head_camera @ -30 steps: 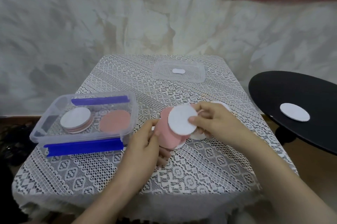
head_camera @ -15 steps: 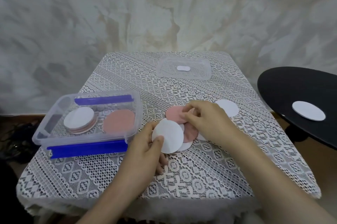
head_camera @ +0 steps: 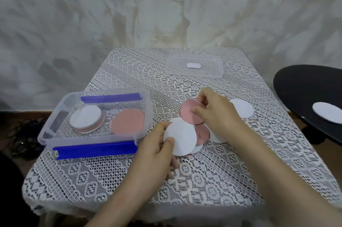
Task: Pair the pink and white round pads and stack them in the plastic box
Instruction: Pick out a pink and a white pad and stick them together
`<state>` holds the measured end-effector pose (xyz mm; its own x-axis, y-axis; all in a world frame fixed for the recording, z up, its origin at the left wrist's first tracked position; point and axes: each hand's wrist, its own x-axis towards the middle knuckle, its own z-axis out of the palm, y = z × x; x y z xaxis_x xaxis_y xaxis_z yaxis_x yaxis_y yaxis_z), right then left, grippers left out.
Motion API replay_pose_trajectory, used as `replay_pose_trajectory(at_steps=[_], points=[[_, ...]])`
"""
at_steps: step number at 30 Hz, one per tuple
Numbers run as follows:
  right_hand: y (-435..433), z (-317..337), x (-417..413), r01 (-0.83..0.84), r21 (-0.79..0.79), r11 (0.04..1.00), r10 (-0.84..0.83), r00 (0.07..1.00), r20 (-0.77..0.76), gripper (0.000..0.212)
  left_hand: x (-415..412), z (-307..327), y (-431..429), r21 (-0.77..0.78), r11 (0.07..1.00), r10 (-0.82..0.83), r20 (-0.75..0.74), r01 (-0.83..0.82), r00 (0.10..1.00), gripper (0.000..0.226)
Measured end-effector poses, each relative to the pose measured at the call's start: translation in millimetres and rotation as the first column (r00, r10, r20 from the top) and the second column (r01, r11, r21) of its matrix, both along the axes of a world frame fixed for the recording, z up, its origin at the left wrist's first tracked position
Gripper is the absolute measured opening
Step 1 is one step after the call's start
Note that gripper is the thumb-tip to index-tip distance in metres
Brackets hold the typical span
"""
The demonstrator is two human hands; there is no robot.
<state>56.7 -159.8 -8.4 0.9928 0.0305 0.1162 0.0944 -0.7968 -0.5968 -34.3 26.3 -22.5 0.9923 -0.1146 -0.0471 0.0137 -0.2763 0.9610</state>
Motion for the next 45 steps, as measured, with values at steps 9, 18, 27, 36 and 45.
replay_pose_trajectory(at_steps=[9,18,27,36,45], points=[[-25.7,11.0,-30.4,-0.075,0.606,0.792,0.126,0.991,-0.042,0.01,-5.6,6.5,-2.1,-0.016,1.0,0.024,-0.015,-0.024,1.0,0.036],[-7.5,-5.6,-79.9,-0.127,0.502,0.856,0.167,0.985,-0.035,0.013,-20.4,11.6,2.4,0.037,0.99,-0.137,0.098,0.134,0.986,0.035],[-8.0,1.5,-106.5,-0.287,0.008,0.958,0.286,0.956,0.067,0.024,-26.2,4.7,10.6,0.43,0.898,-0.235,0.281,0.097,0.931,0.035],[-9.3,2.5,-118.2,-0.324,0.012,0.946,0.321,0.942,0.099,0.01,-31.1,14.1,9.1,0.559,0.828,-0.227,0.42,-0.053,0.879,0.03],[-7.2,7.6,-123.3,-0.366,-0.167,0.915,0.378,0.925,0.04,0.01,-31.8,11.9,5.7,0.569,0.821,-0.25,0.425,-0.043,0.87,0.013]])
